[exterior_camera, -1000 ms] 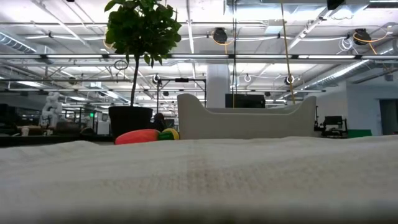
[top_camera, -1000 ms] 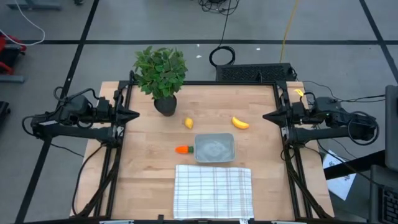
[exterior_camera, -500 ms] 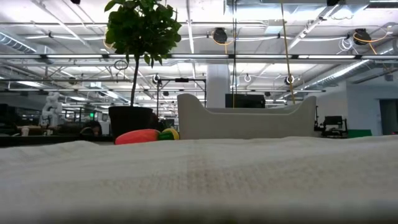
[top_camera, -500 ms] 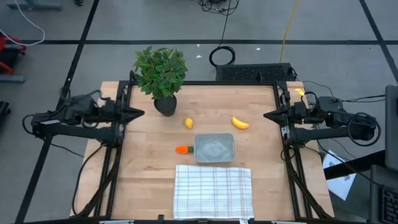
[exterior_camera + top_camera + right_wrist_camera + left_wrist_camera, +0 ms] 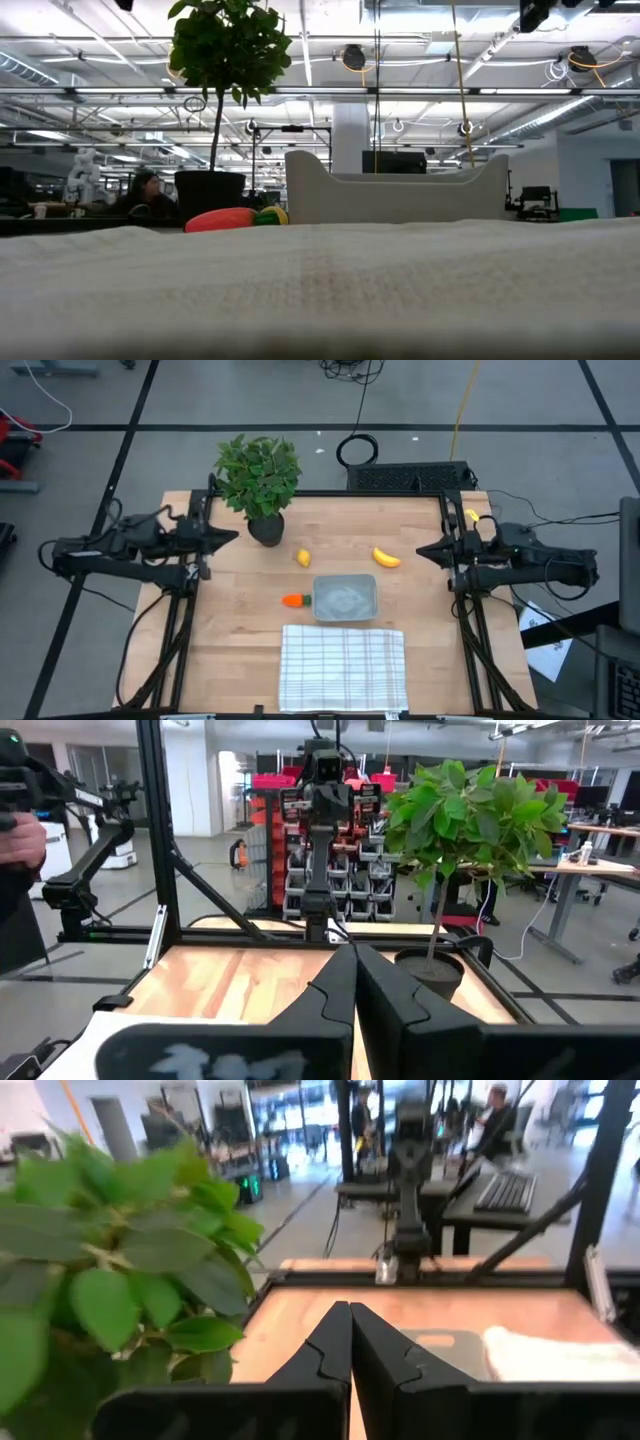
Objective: Pick and placing Produce into tupperware
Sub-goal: Put the carrot into the gray bin
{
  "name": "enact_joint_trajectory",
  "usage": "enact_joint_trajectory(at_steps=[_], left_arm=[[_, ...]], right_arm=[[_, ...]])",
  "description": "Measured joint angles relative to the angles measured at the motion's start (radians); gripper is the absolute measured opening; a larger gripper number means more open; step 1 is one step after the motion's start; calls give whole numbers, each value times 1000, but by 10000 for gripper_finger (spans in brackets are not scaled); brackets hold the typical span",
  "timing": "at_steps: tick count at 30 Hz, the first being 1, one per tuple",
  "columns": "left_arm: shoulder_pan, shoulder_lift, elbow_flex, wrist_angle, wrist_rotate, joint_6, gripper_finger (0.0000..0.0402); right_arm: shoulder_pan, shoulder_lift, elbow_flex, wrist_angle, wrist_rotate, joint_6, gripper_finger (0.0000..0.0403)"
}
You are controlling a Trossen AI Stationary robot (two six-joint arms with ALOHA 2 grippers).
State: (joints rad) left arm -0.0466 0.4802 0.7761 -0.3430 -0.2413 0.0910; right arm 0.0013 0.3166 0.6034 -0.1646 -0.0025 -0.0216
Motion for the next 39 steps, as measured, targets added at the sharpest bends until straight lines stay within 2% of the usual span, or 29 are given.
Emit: enact_joint_trajectory(at_steps=[8, 15, 20, 23, 28, 32, 39], left_arm=[[-15, -109, -123, 32, -31, -5, 2], [-15, -137, -253, 104, -46, -22, 1], [-14, -133, -331, 139, 1, -21, 1], [-14, -135, -360, 138, 40, -29, 1], [-14, -134, -391, 137, 49, -60, 1], [-14, -134, -390, 156, 27, -55, 2], [-14, -134, -389, 193, 32, -47, 4]], right_arm=[[0, -112, -117, 57, 0, 26, 0], [0, -156, -259, 254, 1, 12, 0], [0, -154, -323, 356, 1, -7, 0], [0, -156, -323, 361, 1, 0, 0], [0, -155, -332, 258, 1, 61, 0], [0, -154, -383, 282, 1, 77, 0], [0, -154, -388, 310, 1, 92, 0]])
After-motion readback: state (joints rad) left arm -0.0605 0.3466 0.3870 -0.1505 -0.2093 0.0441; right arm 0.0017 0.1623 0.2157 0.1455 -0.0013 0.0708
